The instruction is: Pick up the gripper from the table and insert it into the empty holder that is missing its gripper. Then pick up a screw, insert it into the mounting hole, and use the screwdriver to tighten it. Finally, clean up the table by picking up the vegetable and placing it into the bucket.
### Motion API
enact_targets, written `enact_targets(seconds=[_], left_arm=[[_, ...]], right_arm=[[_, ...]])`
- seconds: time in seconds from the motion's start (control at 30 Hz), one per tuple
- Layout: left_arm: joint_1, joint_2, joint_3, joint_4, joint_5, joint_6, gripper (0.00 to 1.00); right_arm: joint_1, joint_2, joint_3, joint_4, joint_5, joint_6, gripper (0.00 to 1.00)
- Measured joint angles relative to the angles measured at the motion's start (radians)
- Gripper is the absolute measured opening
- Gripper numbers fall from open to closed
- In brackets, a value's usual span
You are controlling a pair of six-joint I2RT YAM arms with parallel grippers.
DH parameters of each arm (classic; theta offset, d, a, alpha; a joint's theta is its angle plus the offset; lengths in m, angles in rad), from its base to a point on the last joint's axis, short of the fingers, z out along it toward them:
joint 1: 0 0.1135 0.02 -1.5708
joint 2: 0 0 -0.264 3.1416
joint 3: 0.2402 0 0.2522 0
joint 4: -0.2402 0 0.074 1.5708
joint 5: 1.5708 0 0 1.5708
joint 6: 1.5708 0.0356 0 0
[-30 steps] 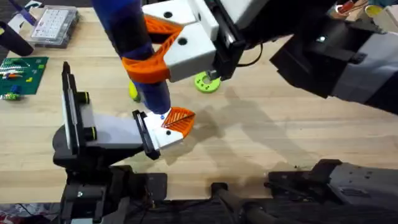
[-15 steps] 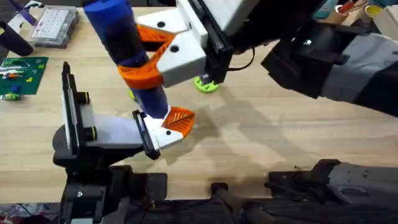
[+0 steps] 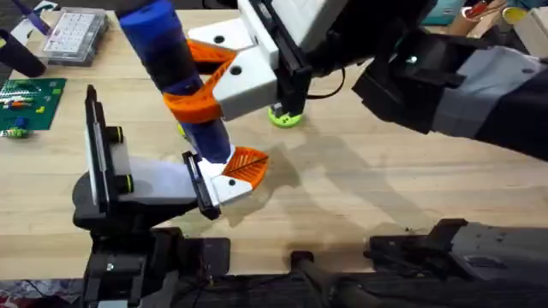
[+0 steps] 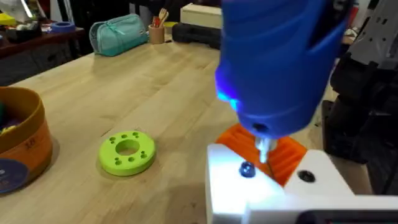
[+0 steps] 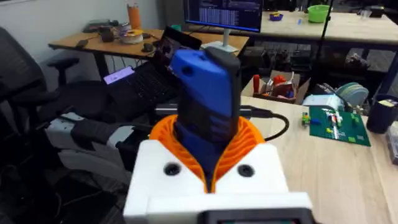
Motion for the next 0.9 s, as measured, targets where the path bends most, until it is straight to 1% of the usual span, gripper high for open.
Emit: enact_targets(seconds=[0.9], left_arm=[[0.0, 0.0, 0.0, 0.0, 0.0, 0.0, 0.007]], right_arm=[[0.0, 0.011, 0.0, 0.0, 0.0, -0.019, 0.024]])
